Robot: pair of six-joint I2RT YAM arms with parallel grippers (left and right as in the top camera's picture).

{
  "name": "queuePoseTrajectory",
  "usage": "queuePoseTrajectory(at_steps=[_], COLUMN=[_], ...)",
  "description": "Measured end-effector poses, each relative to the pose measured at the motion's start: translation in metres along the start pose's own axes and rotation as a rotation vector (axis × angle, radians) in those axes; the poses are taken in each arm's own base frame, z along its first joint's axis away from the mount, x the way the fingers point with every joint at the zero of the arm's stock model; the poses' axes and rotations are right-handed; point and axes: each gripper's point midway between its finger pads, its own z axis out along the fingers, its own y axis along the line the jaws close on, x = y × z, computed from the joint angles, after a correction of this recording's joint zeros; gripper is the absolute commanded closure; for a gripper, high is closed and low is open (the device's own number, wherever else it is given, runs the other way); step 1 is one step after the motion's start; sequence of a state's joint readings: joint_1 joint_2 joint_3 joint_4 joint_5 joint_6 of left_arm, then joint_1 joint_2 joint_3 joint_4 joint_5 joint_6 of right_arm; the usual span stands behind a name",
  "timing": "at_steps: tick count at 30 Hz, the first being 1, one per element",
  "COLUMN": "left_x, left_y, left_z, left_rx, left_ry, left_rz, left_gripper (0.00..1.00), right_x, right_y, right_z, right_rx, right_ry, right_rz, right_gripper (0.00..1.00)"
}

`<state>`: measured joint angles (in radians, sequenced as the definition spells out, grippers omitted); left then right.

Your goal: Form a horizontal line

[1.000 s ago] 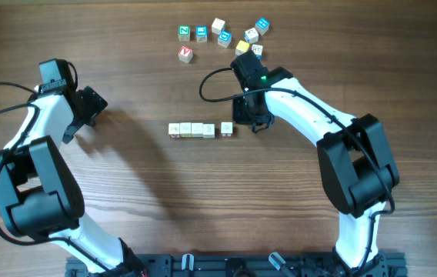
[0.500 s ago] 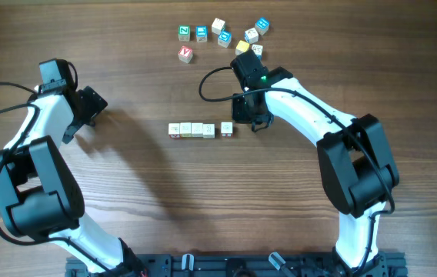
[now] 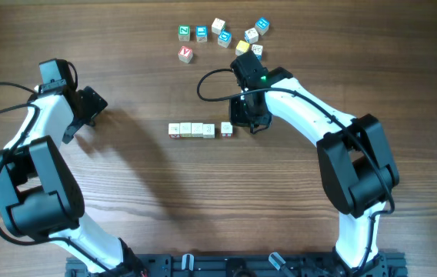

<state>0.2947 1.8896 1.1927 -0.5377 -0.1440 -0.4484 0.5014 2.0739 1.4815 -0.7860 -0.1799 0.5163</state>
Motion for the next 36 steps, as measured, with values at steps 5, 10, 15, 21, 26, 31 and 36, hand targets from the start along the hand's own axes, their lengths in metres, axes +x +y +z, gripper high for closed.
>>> queuePoseTrajectory(at_steps=[5, 10, 15, 21, 26, 31, 36], left_x=[0.0, 0.0, 0.0, 0.0, 0.0, 0.0, 0.0], left_y=[0.0, 0.0, 0.0, 0.0, 0.0, 0.0, 0.0], left_z=[0.0, 0.0, 0.0, 0.0, 0.0, 0.0, 0.0], left_rx=[0.0, 0.0, 0.0, 0.0, 0.0, 0.0, 0.0], left_ry=[0.0, 0.0, 0.0, 0.0, 0.0, 0.0, 0.0], left_rz=[0.0, 0.0, 0.0, 0.0, 0.0, 0.0, 0.0], left_gripper=[0.0, 0.0, 0.0, 0.0, 0.0, 0.0, 0.0], right_x=[0.006, 0.012, 0.011, 0.006, -0.002, -0.007, -0.011], right_y=[0.007, 0.015, 0.013, 0.006, 0.002, 0.005, 0.004], right_z=[0.001, 0.002, 0.002, 0.002, 0.002, 0.002, 0.001], right_rx=[-0.019, -0.022, -0.013, 0.031, 0.056, 0.047, 0.054], right_ry=[0.02, 0.026, 0.021, -0.005, -0.043, -0.067, -0.085], right_rz=[-0.011, -0.031, -0.031, -0.032, -0.035, -0.038, -0.036], right_gripper=[0.92, 0.91, 0.91, 0.91, 0.9, 0.9, 0.96])
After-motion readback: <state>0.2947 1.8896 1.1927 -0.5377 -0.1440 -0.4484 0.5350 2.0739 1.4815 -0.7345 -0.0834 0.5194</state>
